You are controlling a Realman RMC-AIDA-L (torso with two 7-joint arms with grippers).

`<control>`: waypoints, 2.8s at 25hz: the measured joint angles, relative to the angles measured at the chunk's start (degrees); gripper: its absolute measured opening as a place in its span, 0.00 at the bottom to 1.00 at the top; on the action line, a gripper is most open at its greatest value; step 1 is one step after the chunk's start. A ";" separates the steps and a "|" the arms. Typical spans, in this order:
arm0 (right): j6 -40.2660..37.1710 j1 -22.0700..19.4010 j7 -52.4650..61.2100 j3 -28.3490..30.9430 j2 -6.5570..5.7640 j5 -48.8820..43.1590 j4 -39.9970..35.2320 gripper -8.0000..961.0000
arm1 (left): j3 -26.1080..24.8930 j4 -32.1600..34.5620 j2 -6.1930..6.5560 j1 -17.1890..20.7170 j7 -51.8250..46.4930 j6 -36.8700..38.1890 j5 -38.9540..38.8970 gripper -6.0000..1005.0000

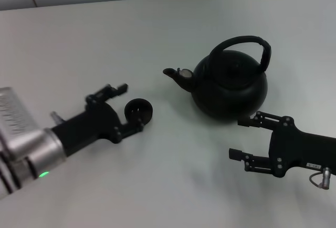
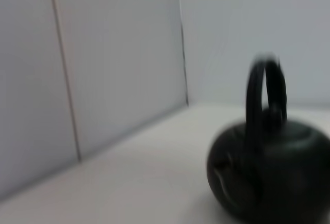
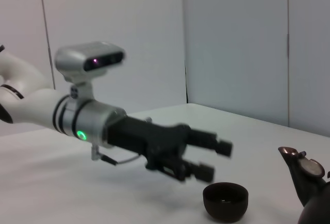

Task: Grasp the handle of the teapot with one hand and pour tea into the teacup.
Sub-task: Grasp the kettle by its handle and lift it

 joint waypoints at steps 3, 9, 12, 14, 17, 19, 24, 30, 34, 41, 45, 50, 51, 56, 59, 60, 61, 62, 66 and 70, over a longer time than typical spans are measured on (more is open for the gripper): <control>0.00 -0.08 0.00 0.00 0.00 0.00 -0.01 0.78 | -0.38 1.41 0.22 1.24 -0.27 3.28 -0.06 0.80; 0.08 -0.04 0.00 0.08 0.00 0.00 -0.08 0.78 | -0.23 14.49 0.76 9.69 -11.28 18.86 0.24 0.81; 0.10 0.08 0.00 0.09 0.00 0.00 -0.03 0.78 | 1.77 23.17 0.95 16.64 -17.19 26.62 0.51 0.81; 0.10 0.12 0.00 0.10 0.00 0.00 -0.01 0.78 | 2.09 24.59 0.96 17.75 -18.36 27.54 0.58 0.81; 0.12 0.18 0.00 0.10 0.01 0.00 0.00 0.78 | 3.19 27.25 1.23 19.31 -20.75 28.82 1.22 0.81; 0.12 0.27 0.00 0.10 0.00 0.00 0.00 0.78 | 3.74 27.87 1.37 19.49 -21.18 29.19 1.71 0.81; 0.31 0.40 0.00 0.09 0.07 0.02 0.00 0.78 | 4.11 31.22 1.54 19.71 -21.11 28.51 6.17 0.81; 0.40 0.35 0.00 0.09 0.10 0.13 0.26 0.78 | 3.71 32.87 1.97 19.51 -21.23 26.30 9.25 0.81; -0.10 -0.29 -1.48 0.09 0.10 2.85 1.80 0.78 | 3.65 32.80 1.90 19.42 -21.31 26.28 9.01 0.81; 0.61 -4.74 -20.86 1.05 0.20 23.72 18.70 0.78 | 3.61 32.33 1.51 19.19 -21.34 25.84 8.86 0.81; 3.39 -5.06 -36.12 4.41 0.46 36.22 33.58 0.78 | 3.63 32.28 1.36 19.17 -21.32 25.83 8.83 0.81; 8.09 -4.71 -49.87 11.87 0.59 42.59 45.90 0.77 | 3.63 32.28 1.28 19.16 -21.14 25.83 8.81 0.81; 9.07 -4.72 -51.74 13.08 0.62 42.95 47.13 0.77 | 3.63 32.28 1.28 19.16 -21.14 25.83 8.81 0.81; 10.67 -4.51 -53.94 14.32 0.65 43.00 48.14 0.77 | 3.63 32.21 1.28 19.25 -21.08 25.91 8.80 0.81; 10.45 -3.93 -53.93 14.05 0.44 42.89 47.86 0.77 | 3.29 32.21 1.26 19.35 -21.08 25.88 8.78 0.81; 10.45 -3.61 -53.93 13.96 0.38 42.89 47.79 0.77 | 3.05 32.21 1.21 19.40 -21.08 25.91 8.74 0.81; 10.47 -3.33 -53.99 13.93 0.36 42.89 47.57 0.77 | 2.76 32.22 1.15 19.44 -21.04 25.94 8.73 0.81; 10.49 -3.04 -54.06 13.93 0.35 42.89 47.28 0.77 | 2.50 32.22 1.11 19.47 -21.00 25.97 8.71 0.81; 10.97 -1.77 -54.03 14.30 0.35 42.96 46.39 0.77 | 2.07 32.22 1.03 19.57 -21.01 26.09 8.71 0.81; 12.53 -0.18 -54.02 14.60 0.32 43.33 45.31 0.77 | 2.05 32.22 0.96 19.59 -21.14 26.16 8.71 0.81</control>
